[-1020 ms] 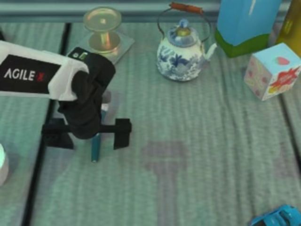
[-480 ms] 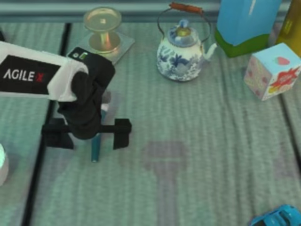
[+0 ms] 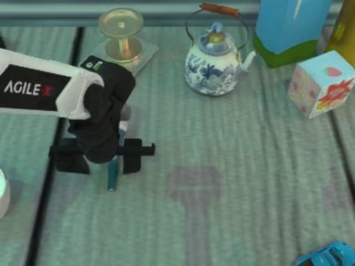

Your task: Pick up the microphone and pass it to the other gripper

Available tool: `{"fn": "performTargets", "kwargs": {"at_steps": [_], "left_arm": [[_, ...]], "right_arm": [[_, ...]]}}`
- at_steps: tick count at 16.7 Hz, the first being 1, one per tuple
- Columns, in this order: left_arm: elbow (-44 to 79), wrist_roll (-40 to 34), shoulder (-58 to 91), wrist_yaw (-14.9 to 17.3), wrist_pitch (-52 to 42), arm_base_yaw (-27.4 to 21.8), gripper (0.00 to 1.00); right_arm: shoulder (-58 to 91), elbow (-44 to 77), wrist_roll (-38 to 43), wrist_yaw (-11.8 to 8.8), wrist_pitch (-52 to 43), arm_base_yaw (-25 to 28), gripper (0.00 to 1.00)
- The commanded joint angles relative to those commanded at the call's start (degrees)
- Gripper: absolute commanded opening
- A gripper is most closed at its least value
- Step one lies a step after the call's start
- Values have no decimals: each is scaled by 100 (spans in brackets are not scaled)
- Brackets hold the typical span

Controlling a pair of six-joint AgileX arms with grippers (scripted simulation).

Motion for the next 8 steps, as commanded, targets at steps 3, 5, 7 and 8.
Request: {"fn": "performTargets", "kwargs": {"at_steps": [3, 5, 7, 8], "left_arm": [[0, 0, 0, 0, 0, 0, 0], [0, 0, 0, 0, 0, 0, 0], [0, 0, 0, 0, 0, 0, 0], [0, 0, 0, 0, 0, 0, 0]], "right_arm": [[0, 0, 0, 0, 0, 0, 100], [0, 0, 0, 0, 0, 0, 100], [0, 0, 0, 0, 0, 0, 100], [0, 0, 0, 0, 0, 0, 100]]}}
